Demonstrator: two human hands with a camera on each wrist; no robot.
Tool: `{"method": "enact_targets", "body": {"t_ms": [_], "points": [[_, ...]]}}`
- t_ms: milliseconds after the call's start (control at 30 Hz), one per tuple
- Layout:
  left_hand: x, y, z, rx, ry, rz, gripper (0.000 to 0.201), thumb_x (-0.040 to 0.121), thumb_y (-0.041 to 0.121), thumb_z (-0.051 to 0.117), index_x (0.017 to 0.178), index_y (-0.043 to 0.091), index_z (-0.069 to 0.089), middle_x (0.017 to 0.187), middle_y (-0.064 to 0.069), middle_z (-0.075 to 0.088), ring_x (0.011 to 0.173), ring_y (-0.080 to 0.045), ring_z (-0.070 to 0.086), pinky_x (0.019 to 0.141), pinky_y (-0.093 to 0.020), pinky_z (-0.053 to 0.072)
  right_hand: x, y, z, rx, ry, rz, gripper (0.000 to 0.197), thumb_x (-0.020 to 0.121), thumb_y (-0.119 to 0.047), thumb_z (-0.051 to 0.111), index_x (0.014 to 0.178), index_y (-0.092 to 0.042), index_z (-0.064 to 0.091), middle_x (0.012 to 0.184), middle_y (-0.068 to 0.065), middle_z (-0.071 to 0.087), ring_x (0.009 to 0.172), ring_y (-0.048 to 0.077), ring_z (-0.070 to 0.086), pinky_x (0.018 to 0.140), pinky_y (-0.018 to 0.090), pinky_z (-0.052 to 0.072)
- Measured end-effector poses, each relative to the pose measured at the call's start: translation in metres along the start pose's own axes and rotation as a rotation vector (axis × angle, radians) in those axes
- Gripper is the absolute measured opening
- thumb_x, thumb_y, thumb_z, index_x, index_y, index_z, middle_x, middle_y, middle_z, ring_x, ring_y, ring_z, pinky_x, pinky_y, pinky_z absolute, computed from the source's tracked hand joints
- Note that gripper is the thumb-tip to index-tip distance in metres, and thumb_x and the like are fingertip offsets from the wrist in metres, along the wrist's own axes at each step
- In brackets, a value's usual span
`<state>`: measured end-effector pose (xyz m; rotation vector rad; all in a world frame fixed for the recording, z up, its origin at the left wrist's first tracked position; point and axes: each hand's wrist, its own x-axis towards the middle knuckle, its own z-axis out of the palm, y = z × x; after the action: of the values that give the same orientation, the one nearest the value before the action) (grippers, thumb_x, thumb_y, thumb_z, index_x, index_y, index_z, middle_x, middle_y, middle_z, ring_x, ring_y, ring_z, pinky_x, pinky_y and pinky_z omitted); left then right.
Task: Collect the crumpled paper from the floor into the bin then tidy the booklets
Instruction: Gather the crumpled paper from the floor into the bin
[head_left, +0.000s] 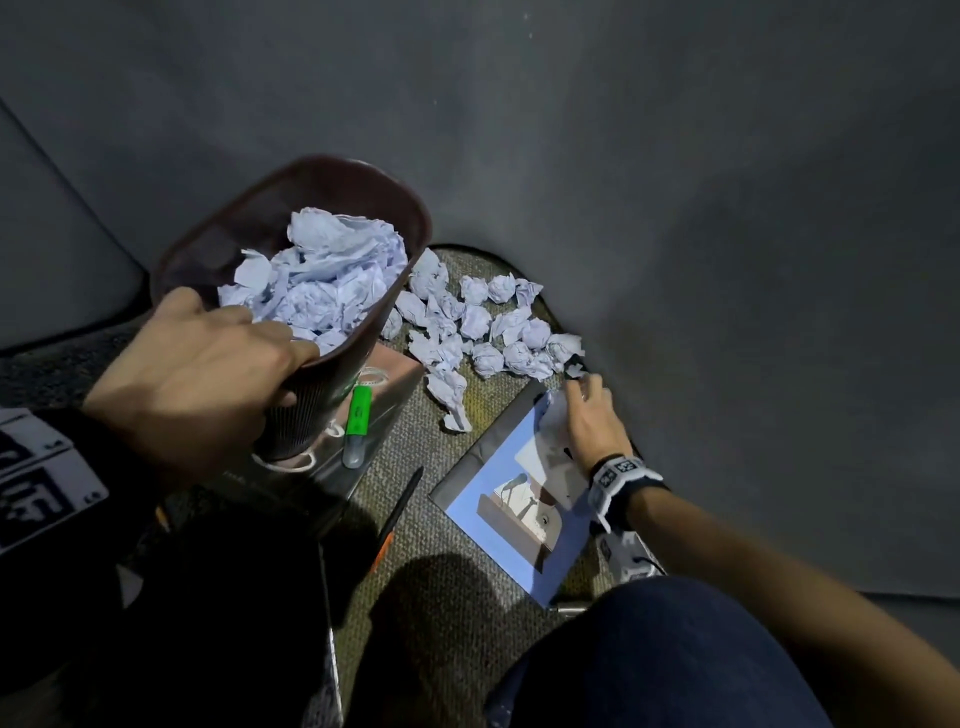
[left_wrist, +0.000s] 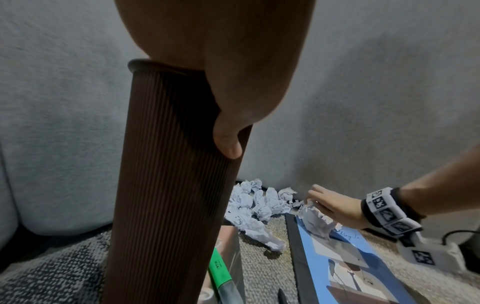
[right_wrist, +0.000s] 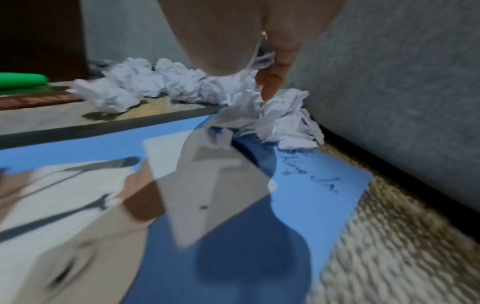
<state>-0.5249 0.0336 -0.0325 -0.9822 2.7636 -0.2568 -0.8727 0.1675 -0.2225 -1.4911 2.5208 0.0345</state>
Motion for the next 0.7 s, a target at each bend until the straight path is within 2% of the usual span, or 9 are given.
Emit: {"method": "enact_targets", "body": {"t_ms": [67, 133, 200, 267, 333, 400, 533, 600, 700], "points": [[0.001, -0.003, 0.002, -0.015, -0.012, 0.002, 0.026, 0.069, 0.044, 0.071, 0.077, 0.037, 0.047, 0.064, 0.017, 0.036, 0.073, -0.011, 0.055, 0.061, -0.032, 0.02, 0.012, 0.006, 0.0, -0.055, 0.0, 0.065, 0.044, 0.089, 0.006, 0.045, 0.131, -0.007, 0.039, 0.141, 0.017, 0.025, 0.119, 0.038, 0.038, 0.087, 0.048, 0.047], [0.002, -0.005, 0.005, -0.023, -0.033, 0.014, 0.034, 0.061, 0.041, 0.076, 0.072, 0.037, 0.045, 0.059, 0.019, 0.032, 0.063, -0.012, 0.052, 0.059, -0.03, 0.023, 0.019, 0.007, 0.009, -0.027, 0.009, 0.082, 0.043, 0.096, -0.006, 0.039, 0.138, -0.011, 0.033, 0.153, 0.014, 0.014, 0.129, 0.039, 0.031, 0.096, 0.054, 0.041], [0.004, -0.007, 0.011, -0.045, 0.0, 0.046, 0.027, 0.067, 0.045, 0.067, 0.072, 0.039, 0.041, 0.057, 0.02, 0.031, 0.059, -0.012, 0.047, 0.058, -0.03, 0.026, 0.021, 0.007, 0.027, -0.05, 0.011, 0.044, 0.047, 0.099, -0.031, 0.034, 0.144, -0.019, 0.027, 0.158, 0.009, 0.01, 0.136, 0.04, 0.026, 0.104, 0.058, 0.033], [0.006, -0.008, 0.018, -0.11, 0.064, 0.094, 0.017, 0.077, 0.054, 0.046, 0.075, 0.04, 0.036, 0.058, 0.021, 0.029, 0.058, -0.014, 0.044, 0.057, -0.035, 0.03, 0.019, 0.005, 0.046, -0.111, -0.008, 0.038, 0.064, 0.094, -0.06, 0.027, 0.149, -0.027, 0.019, 0.16, 0.007, 0.01, 0.139, 0.041, 0.022, 0.108, 0.057, 0.026], [0.005, -0.009, 0.031, -0.176, 0.091, 0.115, 0.012, 0.082, 0.054, 0.035, 0.077, 0.043, 0.035, 0.061, 0.023, 0.029, 0.058, -0.015, 0.042, 0.058, -0.039, 0.035, 0.018, 0.006, 0.057, -0.15, 0.043, 0.054, 0.072, 0.089, -0.07, 0.025, 0.148, -0.029, 0.021, 0.157, 0.009, 0.017, 0.134, 0.042, 0.029, 0.104, 0.057, 0.031], [0.006, -0.015, 0.042, -0.201, 0.056, 0.118, 0.006, 0.08, 0.051, 0.039, 0.077, 0.051, 0.034, 0.062, 0.025, 0.03, 0.058, -0.01, 0.039, 0.06, -0.04, 0.039, 0.022, 0.01, 0.058, -0.14, 0.151, 0.081, 0.062, 0.09, -0.063, 0.031, 0.139, -0.026, 0.032, 0.147, 0.011, 0.031, 0.118, 0.041, 0.041, 0.089, 0.052, 0.042], [0.014, -0.026, 0.056, -0.127, -0.055, 0.073, 0.044, 0.065, 0.042, 0.067, 0.08, 0.062, 0.031, 0.06, 0.024, 0.031, 0.056, -0.006, 0.032, 0.062, -0.038, 0.04, 0.03, 0.018, 0.06, -0.177, 0.18, 0.079, 0.037, 0.092, -0.04, 0.041, 0.119, -0.014, 0.047, 0.116, 0.016, 0.044, 0.092, 0.036, 0.049, 0.067, 0.044, 0.046], [0.014, -0.024, 0.049, -0.119, -0.081, 0.067, 0.046, 0.063, 0.038, 0.069, 0.078, 0.058, 0.031, 0.06, 0.022, 0.03, 0.056, -0.007, 0.03, 0.06, -0.038, 0.039, 0.035, 0.021, 0.06, -0.161, 0.152, 0.075, 0.028, 0.094, -0.031, 0.043, 0.11, -0.008, 0.048, 0.11, 0.02, 0.044, 0.086, 0.038, 0.05, 0.063, 0.044, 0.046], [0.01, -0.01, 0.032, -0.096, -0.005, 0.049, 0.044, 0.061, 0.027, 0.073, 0.076, 0.044, 0.035, 0.059, 0.021, 0.028, 0.055, -0.013, 0.035, 0.057, -0.035, 0.031, 0.043, 0.029, 0.056, -0.142, 0.1, 0.013, 0.021, 0.097, -0.022, 0.043, 0.105, -0.003, 0.048, 0.11, 0.024, 0.045, 0.084, 0.039, 0.051, 0.065, 0.046, 0.047]]}}
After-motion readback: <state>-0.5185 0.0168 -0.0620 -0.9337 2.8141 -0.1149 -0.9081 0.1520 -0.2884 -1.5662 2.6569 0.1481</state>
